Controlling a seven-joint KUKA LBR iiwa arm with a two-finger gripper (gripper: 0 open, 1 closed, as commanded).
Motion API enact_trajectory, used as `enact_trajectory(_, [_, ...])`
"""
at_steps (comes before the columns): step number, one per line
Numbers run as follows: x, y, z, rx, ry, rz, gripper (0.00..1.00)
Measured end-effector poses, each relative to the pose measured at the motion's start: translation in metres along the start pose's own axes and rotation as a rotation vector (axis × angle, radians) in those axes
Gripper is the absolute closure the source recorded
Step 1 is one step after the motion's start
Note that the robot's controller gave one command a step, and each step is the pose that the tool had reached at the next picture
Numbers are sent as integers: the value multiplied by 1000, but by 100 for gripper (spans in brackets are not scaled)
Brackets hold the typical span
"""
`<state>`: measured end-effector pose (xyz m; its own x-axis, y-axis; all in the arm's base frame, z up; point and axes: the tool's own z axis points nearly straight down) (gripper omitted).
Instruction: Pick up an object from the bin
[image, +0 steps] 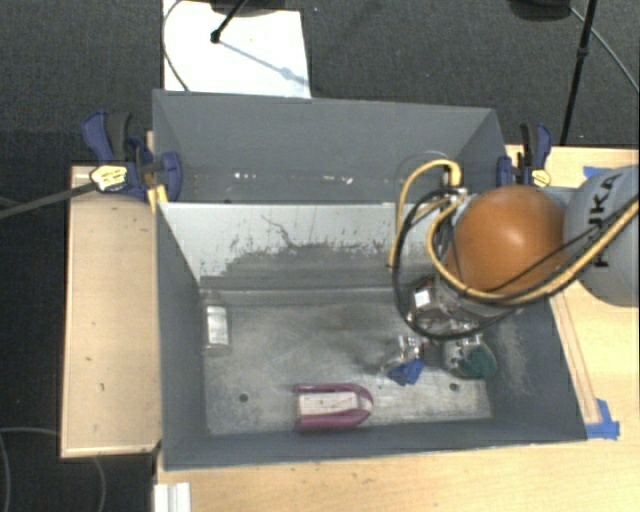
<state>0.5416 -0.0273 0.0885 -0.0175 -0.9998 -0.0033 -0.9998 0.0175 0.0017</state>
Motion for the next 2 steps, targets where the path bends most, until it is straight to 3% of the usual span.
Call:
enact_trajectory(1, [0, 0, 0, -2, 1, 5, 100])
enact_trajectory(2, [6, 6, -125, 10, 3, -14, 100])
